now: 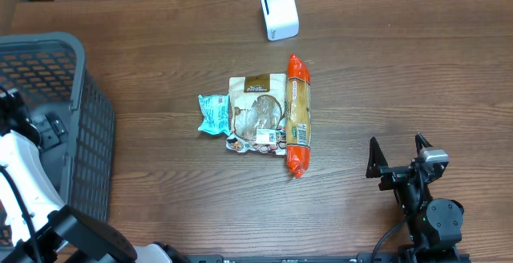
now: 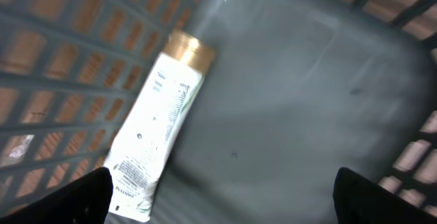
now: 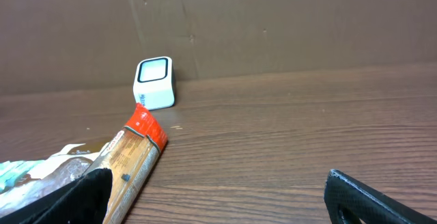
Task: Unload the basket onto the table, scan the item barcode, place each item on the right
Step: 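Reach the left gripper into the basket and grasp the white tube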
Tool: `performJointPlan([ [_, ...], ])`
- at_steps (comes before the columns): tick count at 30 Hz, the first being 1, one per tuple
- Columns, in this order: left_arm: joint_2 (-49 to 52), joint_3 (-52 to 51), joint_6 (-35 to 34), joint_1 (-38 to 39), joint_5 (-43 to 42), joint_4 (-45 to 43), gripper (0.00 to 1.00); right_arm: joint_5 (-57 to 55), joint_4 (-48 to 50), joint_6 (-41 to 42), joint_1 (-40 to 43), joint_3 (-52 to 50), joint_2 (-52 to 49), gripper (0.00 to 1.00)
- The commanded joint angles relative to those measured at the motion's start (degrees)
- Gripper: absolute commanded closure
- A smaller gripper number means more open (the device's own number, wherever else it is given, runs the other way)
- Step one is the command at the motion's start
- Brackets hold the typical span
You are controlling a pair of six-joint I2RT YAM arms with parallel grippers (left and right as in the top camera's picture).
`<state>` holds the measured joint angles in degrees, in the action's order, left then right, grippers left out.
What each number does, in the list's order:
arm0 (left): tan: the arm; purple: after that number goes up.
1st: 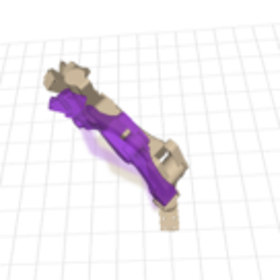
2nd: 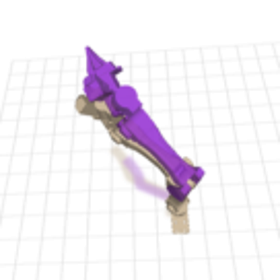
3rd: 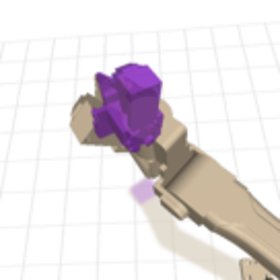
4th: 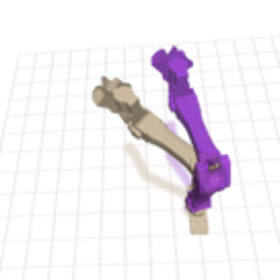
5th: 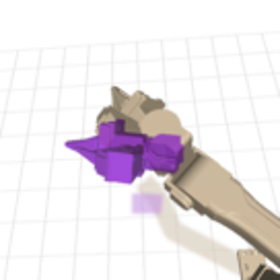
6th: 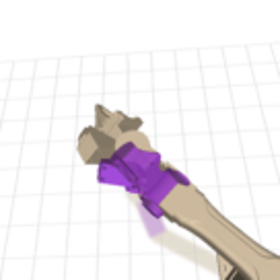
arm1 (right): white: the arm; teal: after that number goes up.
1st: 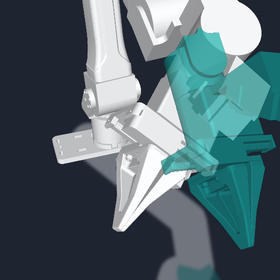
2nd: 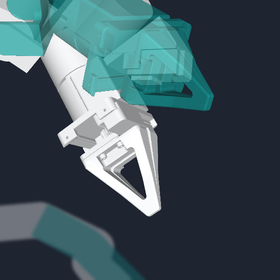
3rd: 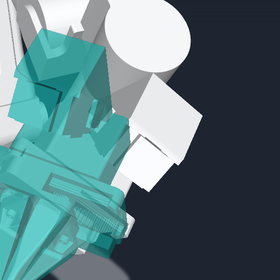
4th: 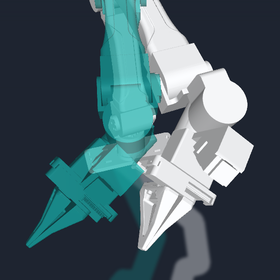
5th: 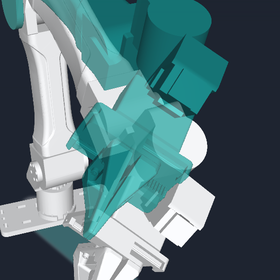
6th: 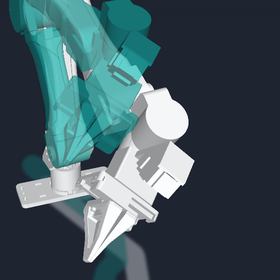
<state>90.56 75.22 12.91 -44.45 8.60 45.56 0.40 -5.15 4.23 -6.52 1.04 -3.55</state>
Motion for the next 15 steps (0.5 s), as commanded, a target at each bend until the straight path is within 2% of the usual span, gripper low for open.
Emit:
performJointPlan([
  [1, 0.1, -5.3, 4.3, -2.5, 0.8, -5.7, 0.05, -0.5, 0.3, -0.4, -0.4, -0.5, 0.0, 0.00],
  [7, 0.2, -12.1, 8.4, -4.4, 0.4, -16.1, 0.02, -0.5, 0.3, -0.4, -0.4, -0.5, 0.0, 0.00],
  [15, 6.6, -12.4, 9.9, -6.6, -2.5, -18.7, 0.04, -0.5, 0.3, -0.4, -0.4, -0.5, 0.0, 0.00],
])
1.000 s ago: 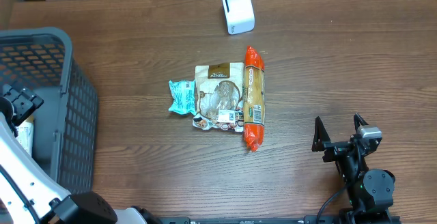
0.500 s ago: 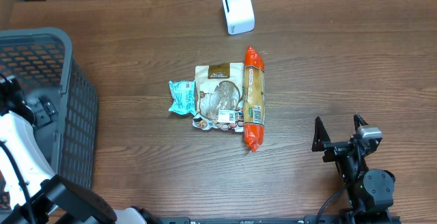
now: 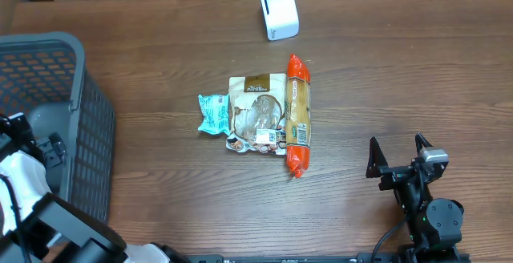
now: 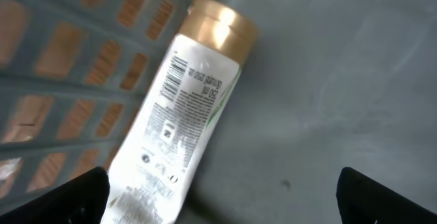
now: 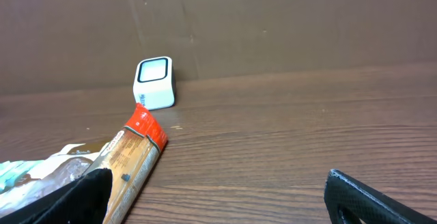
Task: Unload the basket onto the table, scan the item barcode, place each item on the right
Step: 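Reach the left gripper into the basket and grasp the white tube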
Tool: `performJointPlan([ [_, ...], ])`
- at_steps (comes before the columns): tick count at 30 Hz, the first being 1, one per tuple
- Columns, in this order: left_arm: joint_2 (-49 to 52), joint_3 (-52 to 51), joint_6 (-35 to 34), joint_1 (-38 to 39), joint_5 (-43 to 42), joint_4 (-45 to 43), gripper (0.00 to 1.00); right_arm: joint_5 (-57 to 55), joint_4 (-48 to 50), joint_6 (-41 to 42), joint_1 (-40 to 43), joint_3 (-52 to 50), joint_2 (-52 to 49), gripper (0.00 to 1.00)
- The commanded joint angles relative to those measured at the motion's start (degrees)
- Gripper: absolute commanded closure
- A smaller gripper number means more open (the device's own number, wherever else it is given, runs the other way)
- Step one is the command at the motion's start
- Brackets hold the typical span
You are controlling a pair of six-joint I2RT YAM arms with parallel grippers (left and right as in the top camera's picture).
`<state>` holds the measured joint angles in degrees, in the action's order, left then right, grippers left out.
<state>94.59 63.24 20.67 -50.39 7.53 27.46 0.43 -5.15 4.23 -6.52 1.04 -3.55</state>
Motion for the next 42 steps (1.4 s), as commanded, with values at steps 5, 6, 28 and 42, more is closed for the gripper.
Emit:
performJointPlan([
  [5, 5.4, -0.4, 4.4, -0.7, -1.4, -4.5, 0.05, -0.5, 0.3, -0.4, -0.4, -0.5, 0.0, 0.00],
  [6, 5.6, -0.5, 4.8, -0.6, -1.4, -5.1, 0.06, -0.5, 0.3, -0.4, -0.4, -0.5, 0.0, 0.00],
  [28, 14.5, -0.5, 5.9, -0.4, -7.1, -10.2, 0.94, -0.5, 0.3, -0.4, -0.4, -0.5, 0.0, 0.00],
  [42, 4.5, 4.3, 3.3, 7.2, -3.8, -7.9, 0.96, -0.5, 0.3, -0.4, -0.4, -0.5, 0.0, 0.00],
])
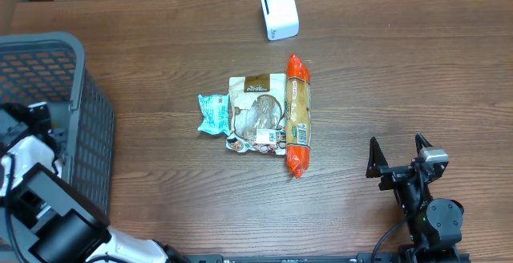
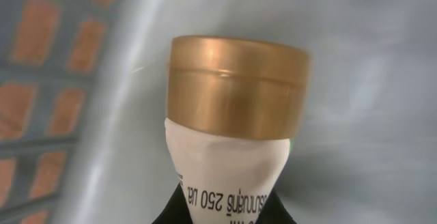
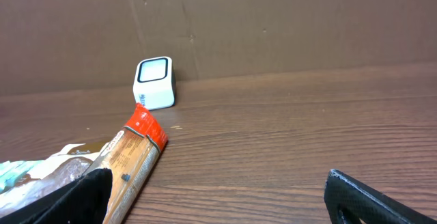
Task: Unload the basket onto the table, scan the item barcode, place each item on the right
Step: 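Reach the left gripper into the basket and grasp the white tube, then carry the white tube out and lower it beside the teal packet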
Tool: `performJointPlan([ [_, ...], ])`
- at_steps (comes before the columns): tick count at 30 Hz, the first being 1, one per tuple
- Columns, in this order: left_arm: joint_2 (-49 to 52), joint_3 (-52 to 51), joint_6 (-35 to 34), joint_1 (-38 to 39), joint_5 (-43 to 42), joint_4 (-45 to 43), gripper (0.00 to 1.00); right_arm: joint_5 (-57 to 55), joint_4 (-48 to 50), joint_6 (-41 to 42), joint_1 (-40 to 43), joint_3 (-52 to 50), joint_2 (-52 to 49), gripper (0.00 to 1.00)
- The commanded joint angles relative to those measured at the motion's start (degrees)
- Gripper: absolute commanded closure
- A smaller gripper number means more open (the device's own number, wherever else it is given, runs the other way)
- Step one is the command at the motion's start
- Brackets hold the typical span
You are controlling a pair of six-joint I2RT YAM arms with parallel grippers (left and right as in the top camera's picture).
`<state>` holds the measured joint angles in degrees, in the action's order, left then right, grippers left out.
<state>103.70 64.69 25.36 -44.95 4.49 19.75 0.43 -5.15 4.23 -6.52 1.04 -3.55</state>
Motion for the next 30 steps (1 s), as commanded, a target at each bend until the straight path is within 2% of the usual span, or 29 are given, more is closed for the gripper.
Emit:
performJointPlan([
  [1, -6.3, 4.3, -1.4, 2.3, -0.1, -0.1, 0.96, -0.5, 0.3, -0.4, -0.4, -0.5, 0.0, 0.00],
  [5, -12.5, 10.3, -4.1, 3.5, 0.9, -0.1, 0.96, -0.5, 0.3, -0.4, -0.4, -0.5, 0.0, 0.00],
  [10, -19.8, 17.4, -12.2, 4.2, 3.3, 1.2, 0.96, -0.5, 0.3, -0.4, -0.4, -0.5, 0.0, 0.00],
  [15, -25.6, 22.9, -13.1, 6.1, 9.9, 4.5, 0.96, -0.5, 0.3, -0.4, -0.4, -0.5, 0.0, 0.00],
  [18, -28.7, 24.3, -16.7, 9.0, 11.4, 4.5, 0.96, -0.5, 0.3, -0.4, -0.4, -0.5, 0.0, 0.00],
  [23, -33.2, 25.1, -17.3, 19.8, 11.6, 7.3, 0.96, -0.5, 0.3, -0.4, -0.4, -0.5, 0.0, 0.00],
  [27, -35.5, 25.1, -17.4, 32.5, 13.0, 13.3, 0.96, -0.5, 0.3, -0.4, -0.4, -0.5, 0.0, 0.00],
  [30, -36.1, 25.1, -21.9, 42.5, 16.9, 19.6, 0.96, -0.5, 0.3, -0.4, -0.4, -0.5, 0.0, 0.00],
])
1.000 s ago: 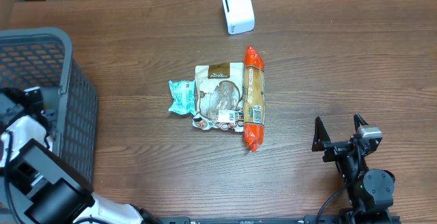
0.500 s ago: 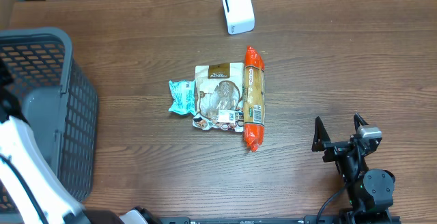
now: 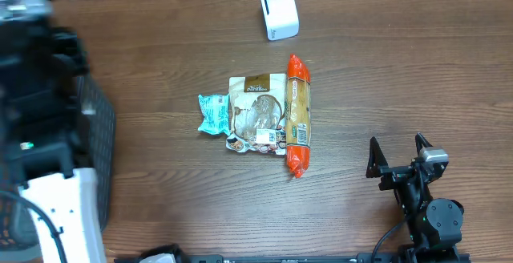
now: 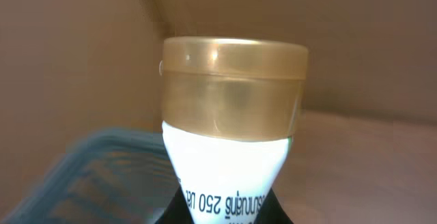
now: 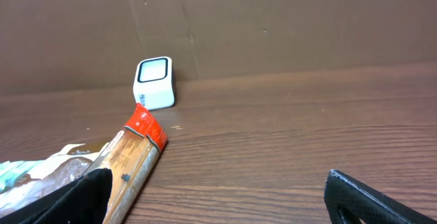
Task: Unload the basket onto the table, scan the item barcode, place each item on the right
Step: 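Carry the white tube out and lower it beside the teal packet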
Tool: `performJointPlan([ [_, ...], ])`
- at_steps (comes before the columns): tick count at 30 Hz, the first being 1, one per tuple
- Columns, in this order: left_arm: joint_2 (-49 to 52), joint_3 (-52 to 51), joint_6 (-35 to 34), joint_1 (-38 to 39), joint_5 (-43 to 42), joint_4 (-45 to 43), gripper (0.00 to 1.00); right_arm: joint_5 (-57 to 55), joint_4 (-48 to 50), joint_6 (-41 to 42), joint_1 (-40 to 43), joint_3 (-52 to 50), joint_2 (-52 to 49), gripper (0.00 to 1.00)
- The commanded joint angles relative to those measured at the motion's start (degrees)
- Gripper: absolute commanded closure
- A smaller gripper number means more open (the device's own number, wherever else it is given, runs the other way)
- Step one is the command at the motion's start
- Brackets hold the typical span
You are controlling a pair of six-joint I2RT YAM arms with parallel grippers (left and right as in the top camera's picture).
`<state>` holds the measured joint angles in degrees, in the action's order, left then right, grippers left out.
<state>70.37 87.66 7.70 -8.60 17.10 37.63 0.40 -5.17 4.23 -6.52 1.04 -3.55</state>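
A white tube with a gold cap (image 4: 234,87) fills the left wrist view, cap pointing away. My left gripper (image 4: 229,214) is shut on the tube's white body, held up in the air above the grey basket (image 4: 82,173). In the overhead view the raised left arm (image 3: 40,78) looms large at the left and hides the tube. The white barcode scanner (image 3: 279,12) stands at the table's far middle, its window (image 5: 153,70) towards the right wrist camera. My right gripper (image 3: 398,163) rests open near the front right, nothing between its fingers.
Three items lie mid-table: a teal packet (image 3: 213,114), a brown pouch (image 3: 256,112) and a long orange cracker pack (image 3: 298,115). The basket's mesh wall (image 3: 100,143) shows at the left edge. A cardboard wall (image 5: 273,19) backs the table.
My left gripper, shut on the tube down inside the basket, now holds it high above the basket. The arm sits close under the overhead camera. The right arm has not moved.
My left gripper was open above the tube lying on the basket floor. It then stood closer to the tube, and after that was shut on the tube's body. Now the tube is out of the basket, in the air. The table items stayed put.
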Motion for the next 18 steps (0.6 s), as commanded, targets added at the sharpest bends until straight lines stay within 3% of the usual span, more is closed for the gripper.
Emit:
performJointPlan([
  [1, -2.7, 2.1, -6.5, 9.5, 5.0, 4.2, 0.96, -0.5, 0.3, -0.4, -0.4, -0.5, 0.0, 0.00],
  [5, -0.1, 2.1, -19.0, 19.3, 5.2, 14.4, 0.96, -0.5, 0.3, -0.4, -0.4, -0.5, 0.0, 0.00],
  [10, 6.4, 0.9, -33.0, 24.0, 5.8, 27.3, 0.96, -0.5, 0.3, -0.4, -0.4, -0.5, 0.0, 0.00],
  [18, 17.8, -4.9, -39.2, 23.9, 4.2, 26.2, 0.96, -0.5, 0.3, -0.4, -0.4, -0.5, 0.0, 0.00],
])
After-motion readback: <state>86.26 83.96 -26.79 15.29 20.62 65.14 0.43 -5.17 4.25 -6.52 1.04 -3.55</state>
